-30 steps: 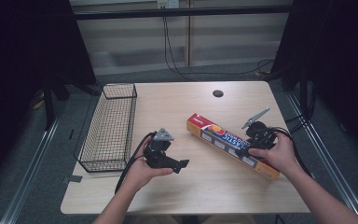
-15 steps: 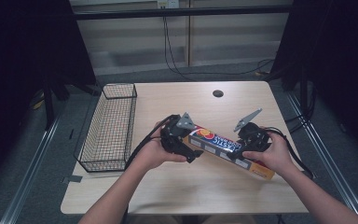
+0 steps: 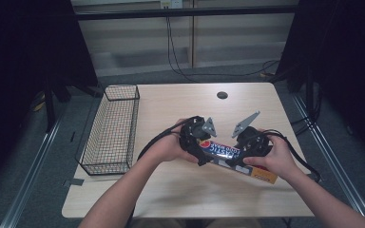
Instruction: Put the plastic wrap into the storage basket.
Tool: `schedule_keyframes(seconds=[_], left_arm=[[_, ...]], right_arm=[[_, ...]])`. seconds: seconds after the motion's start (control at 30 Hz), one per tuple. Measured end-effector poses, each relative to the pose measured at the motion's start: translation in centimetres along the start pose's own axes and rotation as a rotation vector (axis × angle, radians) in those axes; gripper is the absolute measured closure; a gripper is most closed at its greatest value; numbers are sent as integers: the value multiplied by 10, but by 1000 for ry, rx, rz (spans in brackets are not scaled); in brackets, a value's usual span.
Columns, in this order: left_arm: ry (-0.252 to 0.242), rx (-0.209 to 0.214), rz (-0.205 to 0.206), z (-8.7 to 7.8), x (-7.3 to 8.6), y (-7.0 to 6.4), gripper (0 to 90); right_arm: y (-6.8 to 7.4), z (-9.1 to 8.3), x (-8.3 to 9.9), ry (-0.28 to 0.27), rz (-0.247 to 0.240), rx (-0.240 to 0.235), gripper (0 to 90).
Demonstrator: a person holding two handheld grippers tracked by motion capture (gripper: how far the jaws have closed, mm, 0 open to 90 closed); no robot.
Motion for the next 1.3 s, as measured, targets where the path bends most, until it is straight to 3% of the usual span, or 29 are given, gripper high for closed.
schedule_keyframes(seconds=[0.1, 0.2, 0.3, 0.37, 0.4, 0.47, 0.5, 0.53, 0.57, 0.6, 0.67, 0.77, 0.83, 0.87, 0.9, 0.97, 1.03, 1.07, 1.1, 1.3], left_arm=[[-3, 36, 28, 5, -4, -2, 57], [67, 69, 131, 9, 0, -8, 97], [107, 109, 135, 11, 3, -14, 185], [121, 99, 150, 10, 4, -15, 240], [163, 128, 143, 9, 7, -20, 263], [162, 123, 165, 9, 6, -22, 282], [197, 138, 154, 7, 9, -27, 331], [203, 137, 164, 7, 9, -26, 343], [219, 163, 140, 5, 12, -30, 361], [219, 163, 140, 5, 12, -30, 374], [244, 178, 128, 1, 13, -32, 393], [241, 172, 103, -1, 12, -34, 398], [255, 163, 108, -4, 12, -32, 402], [272, 176, 90, -6, 13, -34, 403], [258, 160, 75, -5, 11, -34, 404], [288, 185, 57, -8, 13, -37, 407], [298, 194, 58, -9, 13, -37, 408], [309, 192, 62, -10, 14, -35, 407], [291, 180, 59, -8, 12, -35, 408], [324, 185, 27, -10, 13, -37, 411]], right_arm=[[6, -1, -4, 7, -26, 1, 445], [11, -5, -9, -6, -39, 0, 445], [14, -10, -12, -16, -71, -2, 444], [15, -10, -12, 5, -94, 15, 444], [16, -9, -11, 19, -128, 23, 443], [18, -8, -12, 21, -128, 28, 443], [19, -6, -12, 24, -169, 40, 442], [20, -5, -12, 21, -195, 48, 441], [20, -5, -11, 26, -211, 48, 440], [20, -5, -11, 26, -211, 48, 440], [22, -5, -11, 25, -280, 63, 439], [22, -5, -11, 10, -304, 39, 439], [21, -7, -13, -10, -328, 38, 439], [21, -7, -14, -20, -337, 28, 438], [21, -7, -13, -21, -332, 14, 437], [22, -7, -14, -30, -342, -9, 437], [23, -8, -14, -32, -336, -20, 436], [22, -7, -15, -47, -360, -25, 435], [21, -6, -16, -49, -362, -25, 435], [20, -6, -16, -43, -380, -56, 427]])
Point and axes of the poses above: each handheld gripper's, and its own axes: z roughly forward along the jaws, x roughly out of its underside, y roughly to its left, the point moved 10 cm from there along z, roughly forward along the jaws, and after that the axes turned 12 degrees about y, right-handed, at the moved point
